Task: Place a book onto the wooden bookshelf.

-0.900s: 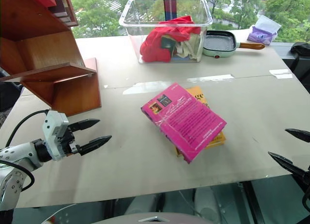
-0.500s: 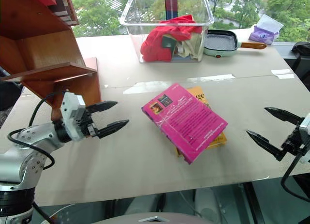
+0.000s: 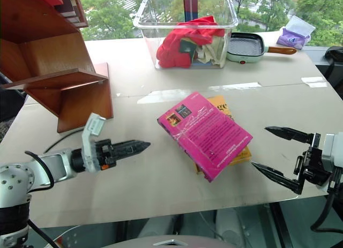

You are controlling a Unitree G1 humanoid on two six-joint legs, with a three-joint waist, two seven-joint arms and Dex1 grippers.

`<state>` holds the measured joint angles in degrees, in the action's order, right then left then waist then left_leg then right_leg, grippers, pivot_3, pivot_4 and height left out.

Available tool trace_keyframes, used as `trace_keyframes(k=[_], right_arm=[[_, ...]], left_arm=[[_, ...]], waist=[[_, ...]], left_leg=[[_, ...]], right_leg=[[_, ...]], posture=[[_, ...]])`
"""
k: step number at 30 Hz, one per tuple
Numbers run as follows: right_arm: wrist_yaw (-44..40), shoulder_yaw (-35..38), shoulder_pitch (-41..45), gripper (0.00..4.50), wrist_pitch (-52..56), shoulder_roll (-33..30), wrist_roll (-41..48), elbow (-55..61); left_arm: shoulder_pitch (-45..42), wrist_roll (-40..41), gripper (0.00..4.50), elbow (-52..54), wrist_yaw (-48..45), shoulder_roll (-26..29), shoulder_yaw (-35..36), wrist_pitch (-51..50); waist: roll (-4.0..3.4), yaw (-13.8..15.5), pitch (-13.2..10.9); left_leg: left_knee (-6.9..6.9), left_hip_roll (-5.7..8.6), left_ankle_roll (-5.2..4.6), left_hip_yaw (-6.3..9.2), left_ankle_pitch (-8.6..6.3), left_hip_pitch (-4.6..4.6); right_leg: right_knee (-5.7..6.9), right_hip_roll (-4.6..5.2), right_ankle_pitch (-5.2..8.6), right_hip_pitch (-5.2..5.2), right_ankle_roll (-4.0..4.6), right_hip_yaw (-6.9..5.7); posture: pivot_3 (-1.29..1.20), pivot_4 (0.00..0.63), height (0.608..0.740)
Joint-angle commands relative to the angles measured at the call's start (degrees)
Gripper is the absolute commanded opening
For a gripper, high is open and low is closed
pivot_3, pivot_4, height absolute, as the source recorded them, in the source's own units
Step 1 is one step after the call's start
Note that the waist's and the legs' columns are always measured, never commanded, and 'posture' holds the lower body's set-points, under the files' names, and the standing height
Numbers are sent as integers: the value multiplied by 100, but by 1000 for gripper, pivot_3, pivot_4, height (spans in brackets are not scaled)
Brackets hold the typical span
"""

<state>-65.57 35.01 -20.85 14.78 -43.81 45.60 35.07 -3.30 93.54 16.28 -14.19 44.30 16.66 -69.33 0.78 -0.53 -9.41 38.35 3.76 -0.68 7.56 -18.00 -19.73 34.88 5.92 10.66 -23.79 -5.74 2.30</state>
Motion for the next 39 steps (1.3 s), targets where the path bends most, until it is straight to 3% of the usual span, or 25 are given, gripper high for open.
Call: trace_keyframes(k=[1,6,13,20,32,39], right_arm=[[17,522,-401,4453,-90,174,186,290],[-174,786,-867,4453,-244,250,60,267],[-488,997,-888,4453,-457,100,-105,-367],[-620,1171,-653,4453,-333,-192,29,-851],[-1098,835,592,4453,102,-1102,201,-1664],[-1212,878,624,4453,348,-1113,282,-1490]], left_arm=[[-82,1664,4500,-177,1547,-216,-551,679],[-298,1946,4500,-424,2631,-1128,-1057,1075],[-539,1946,4500,-700,3247,-1775,-1250,1178],[-670,1946,4500,-964,3364,-2003,-1416,1270],[-993,1752,4500,-1284,3140,-2094,-1545,1281],[-1079,1384,4500,-1529,2905,-2568,-1650,1356]], waist=[[-3,39,2],[-4,137,8],[-7,133,10],[-7,135,10],[-7,137,10],[-7,157,11]], left_leg=[[0,-1,1,2,0,0],[0,5,3,-4,1,-1],[1,15,5,-35,2,3],[1,14,5,-51,2,2],[6,15,5,-55,2,1],[6,17,5,-52,2,-3]], right_leg=[[0,1,0,0,0,0],[-4,8,-1,1,0,4],[-4,0,0,1,2,11],[-6,0,1,1,3,13],[-9,0,1,3,2,16],[-12,2,0,3,2,14]], posture=[[0,150,740],[0,150,740],[0,150,740],[0,150,740],[0,150,740],[0,150,740]])
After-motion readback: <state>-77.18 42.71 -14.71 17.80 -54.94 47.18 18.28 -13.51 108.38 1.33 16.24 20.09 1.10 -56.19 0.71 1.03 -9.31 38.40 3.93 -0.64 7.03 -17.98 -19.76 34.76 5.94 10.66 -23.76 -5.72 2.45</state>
